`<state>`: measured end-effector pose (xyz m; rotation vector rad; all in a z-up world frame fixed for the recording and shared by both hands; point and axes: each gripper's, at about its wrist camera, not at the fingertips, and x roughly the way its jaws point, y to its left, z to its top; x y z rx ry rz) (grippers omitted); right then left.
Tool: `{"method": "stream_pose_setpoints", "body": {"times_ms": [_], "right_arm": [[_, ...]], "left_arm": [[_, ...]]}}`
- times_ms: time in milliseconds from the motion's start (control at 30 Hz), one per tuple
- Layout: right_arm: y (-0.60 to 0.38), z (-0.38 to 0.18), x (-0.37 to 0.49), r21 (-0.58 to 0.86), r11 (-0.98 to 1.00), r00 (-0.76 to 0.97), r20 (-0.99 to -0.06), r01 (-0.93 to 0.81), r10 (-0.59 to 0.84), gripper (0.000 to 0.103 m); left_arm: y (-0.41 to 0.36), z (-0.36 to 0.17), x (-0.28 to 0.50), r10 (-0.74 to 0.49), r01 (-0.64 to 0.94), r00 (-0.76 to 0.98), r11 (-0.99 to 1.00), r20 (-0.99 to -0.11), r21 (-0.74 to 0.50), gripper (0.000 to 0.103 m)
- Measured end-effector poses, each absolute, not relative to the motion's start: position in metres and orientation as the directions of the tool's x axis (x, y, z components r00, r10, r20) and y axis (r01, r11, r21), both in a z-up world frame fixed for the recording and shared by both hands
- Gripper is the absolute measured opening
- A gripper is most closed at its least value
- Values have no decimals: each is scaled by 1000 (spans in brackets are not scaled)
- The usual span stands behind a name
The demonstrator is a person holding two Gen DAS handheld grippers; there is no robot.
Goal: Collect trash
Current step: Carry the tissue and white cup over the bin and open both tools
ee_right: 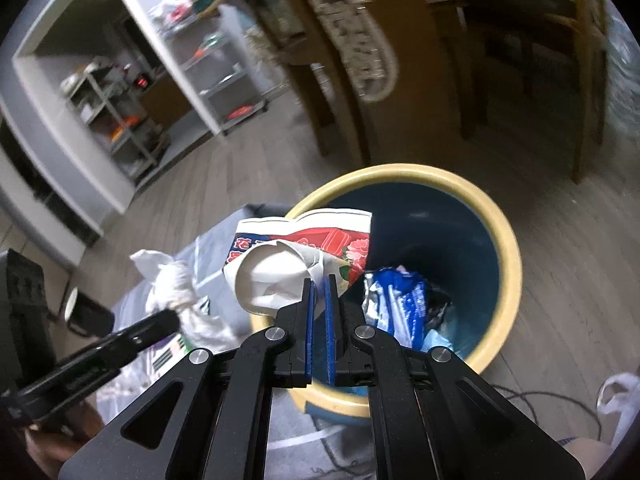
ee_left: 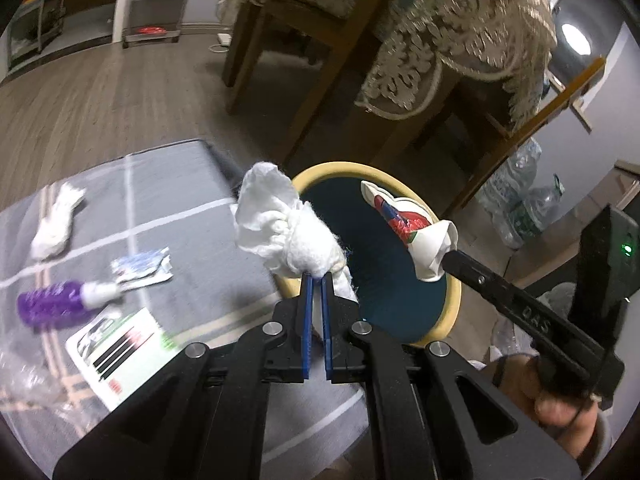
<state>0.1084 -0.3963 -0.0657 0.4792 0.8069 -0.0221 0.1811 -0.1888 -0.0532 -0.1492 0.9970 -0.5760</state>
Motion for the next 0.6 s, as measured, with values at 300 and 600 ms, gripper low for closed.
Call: {"method": "stream_pose_setpoints", "body": {"times_ms": [300,600], "right_arm": [[-413,-79,111,438,859,684,-713,266,152,6],[-419,-85,114,454,839,667,-728,299,156,10]], "left_arm": [[-237,-72,202,-502,407,367,844,-783,-351,4],[-245,-83,203,-536,422,330,820,-777,-386,16]]}}
